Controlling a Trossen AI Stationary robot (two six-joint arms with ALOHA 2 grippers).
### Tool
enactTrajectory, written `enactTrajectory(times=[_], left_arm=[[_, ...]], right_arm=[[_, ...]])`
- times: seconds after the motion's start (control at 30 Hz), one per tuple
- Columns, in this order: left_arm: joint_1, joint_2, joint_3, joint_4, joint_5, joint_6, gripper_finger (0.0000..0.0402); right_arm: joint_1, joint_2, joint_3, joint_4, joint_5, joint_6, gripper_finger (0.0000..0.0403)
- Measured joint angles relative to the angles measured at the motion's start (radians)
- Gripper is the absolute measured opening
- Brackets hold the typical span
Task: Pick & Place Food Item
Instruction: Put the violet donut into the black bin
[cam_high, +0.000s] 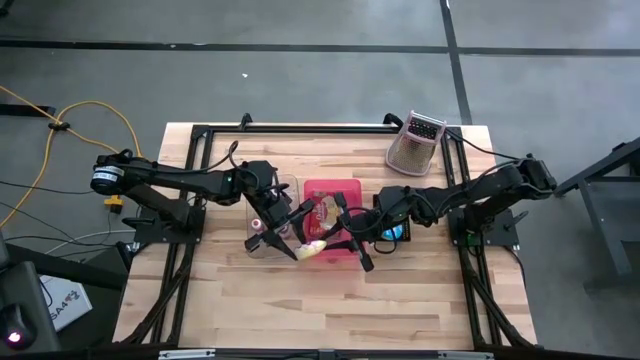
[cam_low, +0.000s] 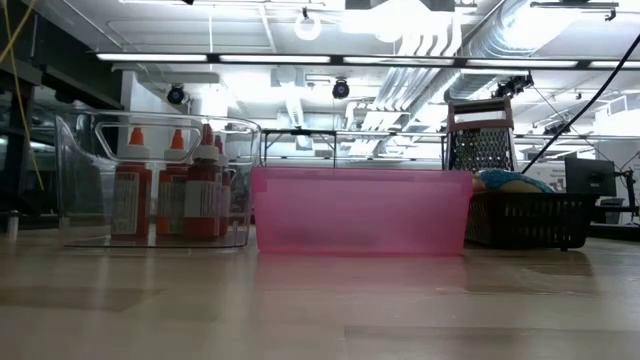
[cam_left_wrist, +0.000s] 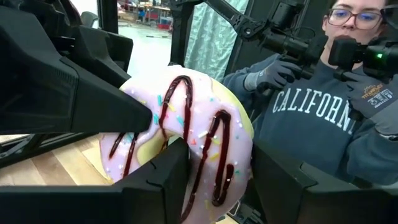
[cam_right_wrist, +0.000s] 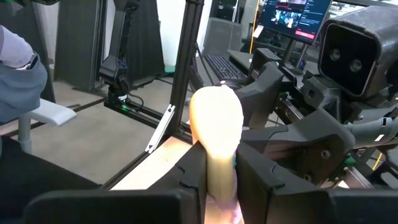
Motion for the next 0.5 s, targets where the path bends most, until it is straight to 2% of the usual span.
enactTrajectory(times=[0.2,0.5], left_arm=[[0.0,0.0,0.0,0.0,0.0,0.0,0.0181],[0.0,0.0,0.0,-0.003,-0.001,-0.006,0.0184]], right_arm=[[0.0,0.0,0.0,-0.003,0.0,0.0,0.0053],[0.001,-0.001,0.002,-0.053,0.0,0.046,0.0052]])
